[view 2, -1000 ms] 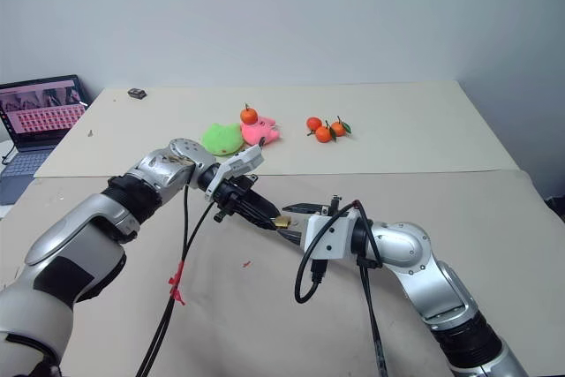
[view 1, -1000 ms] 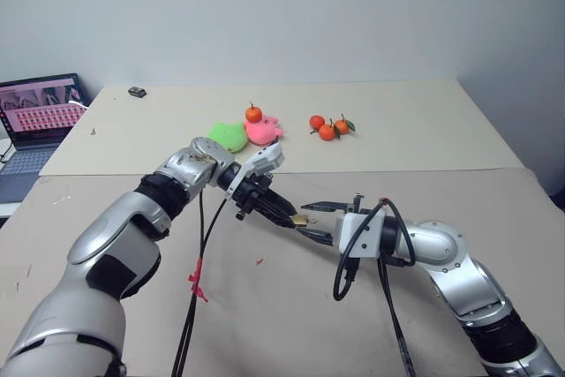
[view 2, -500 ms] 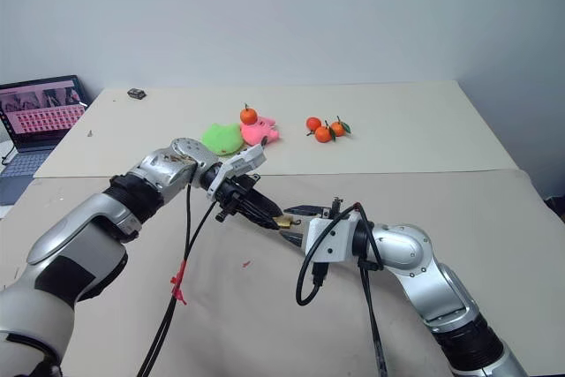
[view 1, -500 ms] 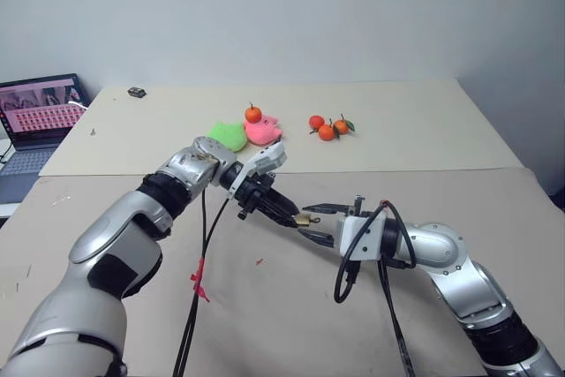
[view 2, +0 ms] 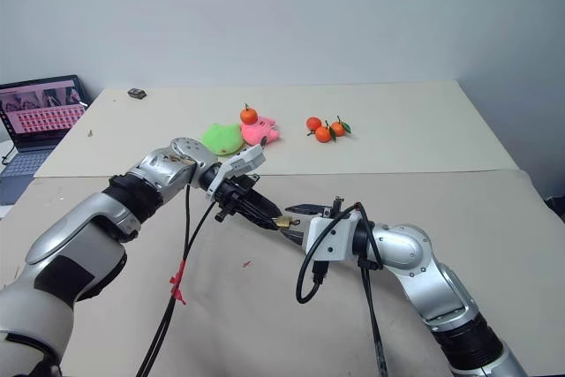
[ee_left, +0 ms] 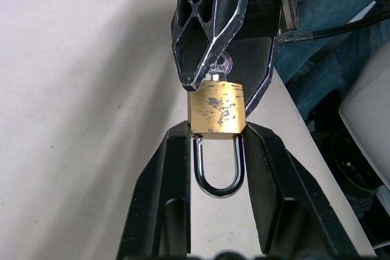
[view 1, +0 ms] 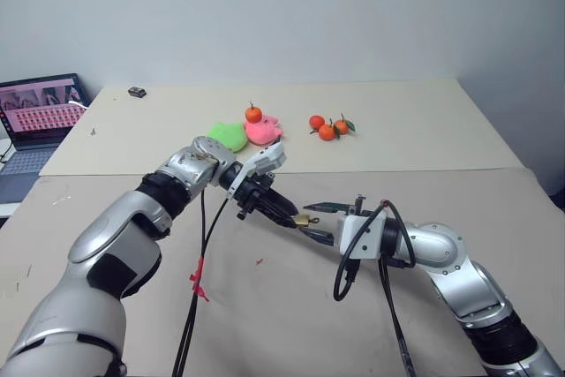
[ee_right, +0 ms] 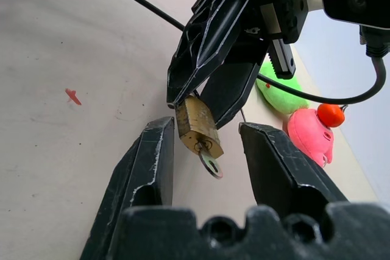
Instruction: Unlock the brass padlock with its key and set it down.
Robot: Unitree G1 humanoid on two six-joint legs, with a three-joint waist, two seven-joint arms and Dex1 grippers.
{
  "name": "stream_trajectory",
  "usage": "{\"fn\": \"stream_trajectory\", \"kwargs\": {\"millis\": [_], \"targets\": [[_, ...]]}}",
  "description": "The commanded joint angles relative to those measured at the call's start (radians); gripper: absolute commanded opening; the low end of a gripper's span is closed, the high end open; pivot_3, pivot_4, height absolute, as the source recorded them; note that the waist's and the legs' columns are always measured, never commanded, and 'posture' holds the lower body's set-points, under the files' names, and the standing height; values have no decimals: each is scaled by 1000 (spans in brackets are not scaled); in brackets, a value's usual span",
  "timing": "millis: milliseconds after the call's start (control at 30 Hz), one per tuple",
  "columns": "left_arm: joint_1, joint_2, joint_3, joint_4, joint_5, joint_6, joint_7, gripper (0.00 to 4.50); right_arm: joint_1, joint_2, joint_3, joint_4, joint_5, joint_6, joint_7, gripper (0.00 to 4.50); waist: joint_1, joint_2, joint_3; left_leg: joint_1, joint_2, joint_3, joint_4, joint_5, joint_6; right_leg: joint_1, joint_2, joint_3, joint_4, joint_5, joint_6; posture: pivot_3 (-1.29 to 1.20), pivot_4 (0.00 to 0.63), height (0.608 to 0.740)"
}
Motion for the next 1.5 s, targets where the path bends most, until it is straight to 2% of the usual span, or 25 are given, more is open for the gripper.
{"fn": "stream_trajectory", "kwargs": {"millis": [33,100,167,667,700,733,900,1167,1333,1500], "targets": [[-35,9,1,-18,-12,-1,-6,773,-5,4,-23,-33,10,-22,-11,768,0,0,0,0,0,0,0,0,0,0,0,0,0,0,0,0,150,660],[-35,9,1,-19,-13,-1,-6,773,-2,5,-23,-36,11,-21,-12,348,0,0,0,0,0,0,0,0,0,0,0,0,0,0,0,0,150,660],[-35,9,2,-19,-13,0,-6,773,-1,6,-23,-37,11,-20,-13,273,0,1,0,0,0,0,0,0,0,0,0,0,0,0,0,0,150,660],[-45,-10,34,11,-6,30,-6,773,-2,14,-18,-32,-3,-24,-21,246,0,1,0,0,0,0,0,0,0,0,0,0,0,0,0,0,150,660],[-49,-14,41,18,-7,45,-6,1757,-3,16,-17,-31,-4,-24,-20,246,0,1,0,0,0,0,0,0,0,1,0,0,0,0,0,0,150,660],[-52,-16,45,23,-11,58,-6,1970,-4,17,-17,-30,-5,-24,-20,246,0,1,0,0,0,0,0,0,1,1,0,0,0,0,0,0,150,660],[-59,-10,60,17,-16,84,-6,3784,-9,22,-16,-26,-7,-23,-17,246,-1,1,0,0,0,0,-1,1,4,0,0,0,0,0,0,0,150,660],[-91,20,133,77,-10,89,-6,3784,-10,19,-19,-21,-6,-18,-13,246,-2,1,0,0,0,-1,-1,2,5,0,1,0,0,0,0,0,150,660],[-124,-2,316,224,65,62,-5,3784,-18,25,-46,-5,14,16,-22,246,0,1,0,1,0,-1,-1,2,6,0,1,0,0,0,0,0,150,660],[-48,-8,419,154,146,90,2,3784,-29,28,-54,-2,21,25,-23,246,-1,2,-1,2,0,-1,-1,2,6,0,1,0,0,0,0,0,150,660]]}}
